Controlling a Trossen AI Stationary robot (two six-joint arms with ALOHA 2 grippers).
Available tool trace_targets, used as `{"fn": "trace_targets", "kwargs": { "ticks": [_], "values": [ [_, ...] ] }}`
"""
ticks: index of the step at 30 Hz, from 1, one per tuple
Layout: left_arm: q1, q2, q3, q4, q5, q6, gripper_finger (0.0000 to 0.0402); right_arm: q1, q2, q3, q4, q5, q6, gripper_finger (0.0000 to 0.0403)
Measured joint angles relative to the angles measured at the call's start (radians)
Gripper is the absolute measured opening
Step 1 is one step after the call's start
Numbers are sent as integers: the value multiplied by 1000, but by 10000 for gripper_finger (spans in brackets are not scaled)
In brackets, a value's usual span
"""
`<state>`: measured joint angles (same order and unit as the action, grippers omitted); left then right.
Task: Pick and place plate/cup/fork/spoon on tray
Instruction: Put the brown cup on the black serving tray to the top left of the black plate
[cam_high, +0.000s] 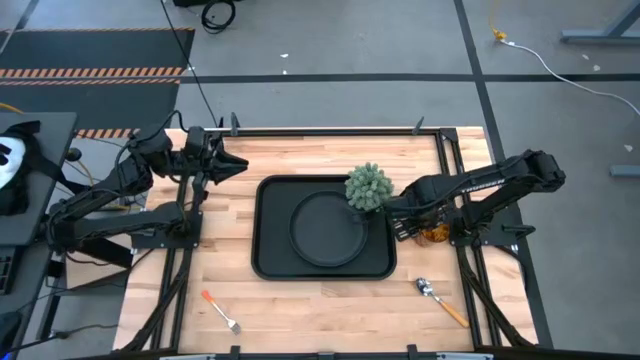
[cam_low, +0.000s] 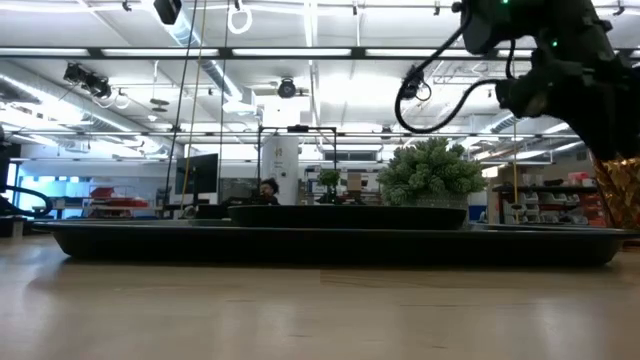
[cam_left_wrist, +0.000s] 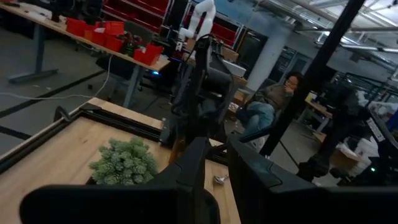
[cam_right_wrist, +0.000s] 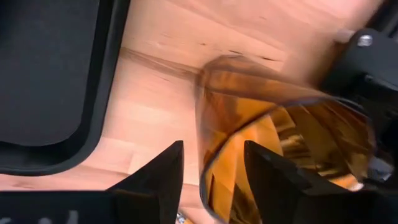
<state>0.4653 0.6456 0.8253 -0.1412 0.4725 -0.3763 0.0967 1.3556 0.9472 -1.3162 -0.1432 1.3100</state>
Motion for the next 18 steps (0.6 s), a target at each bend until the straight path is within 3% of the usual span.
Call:
{"fn": "trace_targets", "kwargs": {
  "ticks": [5,10,12,18],
  "values": [
    [-29,0,0,23,1,13,73,0,1,-50,81,-5,-77,126],
    [-41,0,0,26,0,28,73,0,1,-39,88,2,-157,45],
    [-41,2,0,26,-1,28,77,1,1,-4,71,6,-173,15],
    [-40,12,0,26,-25,30,118,8,2,237,-68,104,-195,10]
  ]
}}
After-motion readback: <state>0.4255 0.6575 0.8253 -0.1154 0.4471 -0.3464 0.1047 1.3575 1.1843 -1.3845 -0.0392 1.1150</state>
